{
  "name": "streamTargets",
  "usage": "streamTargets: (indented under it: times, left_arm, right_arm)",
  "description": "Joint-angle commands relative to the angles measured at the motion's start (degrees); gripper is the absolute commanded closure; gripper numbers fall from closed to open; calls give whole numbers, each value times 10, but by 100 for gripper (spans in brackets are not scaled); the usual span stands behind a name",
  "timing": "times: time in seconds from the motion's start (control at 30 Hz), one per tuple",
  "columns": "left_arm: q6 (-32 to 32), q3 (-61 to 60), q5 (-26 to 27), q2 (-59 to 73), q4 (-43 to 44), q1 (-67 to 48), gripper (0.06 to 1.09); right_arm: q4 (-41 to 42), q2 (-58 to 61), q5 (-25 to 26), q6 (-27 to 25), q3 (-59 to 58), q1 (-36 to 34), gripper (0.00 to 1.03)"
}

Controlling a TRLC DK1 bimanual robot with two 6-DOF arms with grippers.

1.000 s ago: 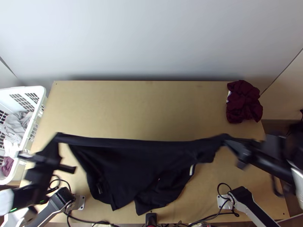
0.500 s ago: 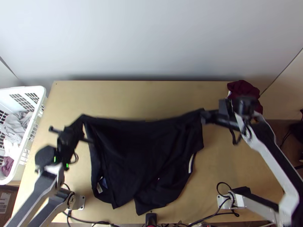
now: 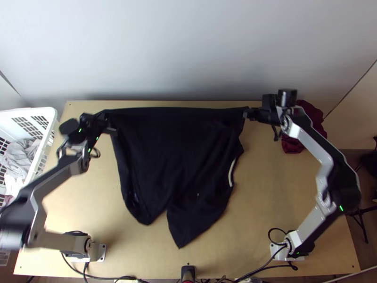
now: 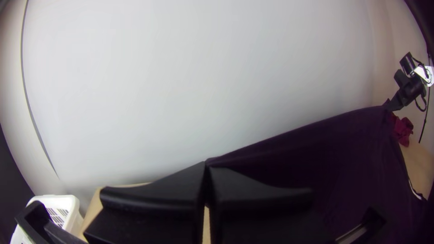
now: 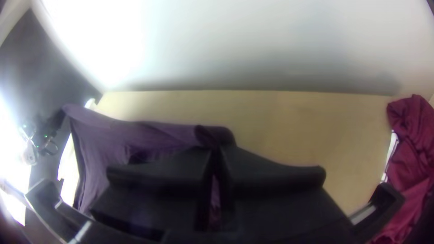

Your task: Fold the t-shirt

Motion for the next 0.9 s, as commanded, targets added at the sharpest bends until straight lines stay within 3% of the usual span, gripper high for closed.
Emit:
streamTargets:
  times: [0.0, 0.23, 0.27, 0.33, 0.4, 0.43, 0.87]
  left_arm:
    - [-5, 152, -16, 208, 9, 6, 105]
    - [-2, 139, -29, 223, 0, -18, 105]
    - [1, 123, -29, 209, -7, -21, 99]
    - [6, 91, -29, 175, -18, -29, 64]
    - [11, 63, -26, 140, -22, -34, 18]
    - [13, 54, -26, 123, -37, -35, 11]
    - [18, 18, -14, 12, -184, -30, 11]
  right_arm:
    - [12, 146, 9, 16, 139, -5, 100]
    - [3, 159, 14, 15, 146, 9, 100]
    - [2, 156, 14, 14, 141, 9, 100]
    - [2, 144, 13, 12, 132, 9, 100]
    - [1, 130, 13, 11, 119, 11, 100]
    - [1, 123, 13, 11, 113, 12, 100]
    - [2, 73, 13, 8, 66, 31, 100]
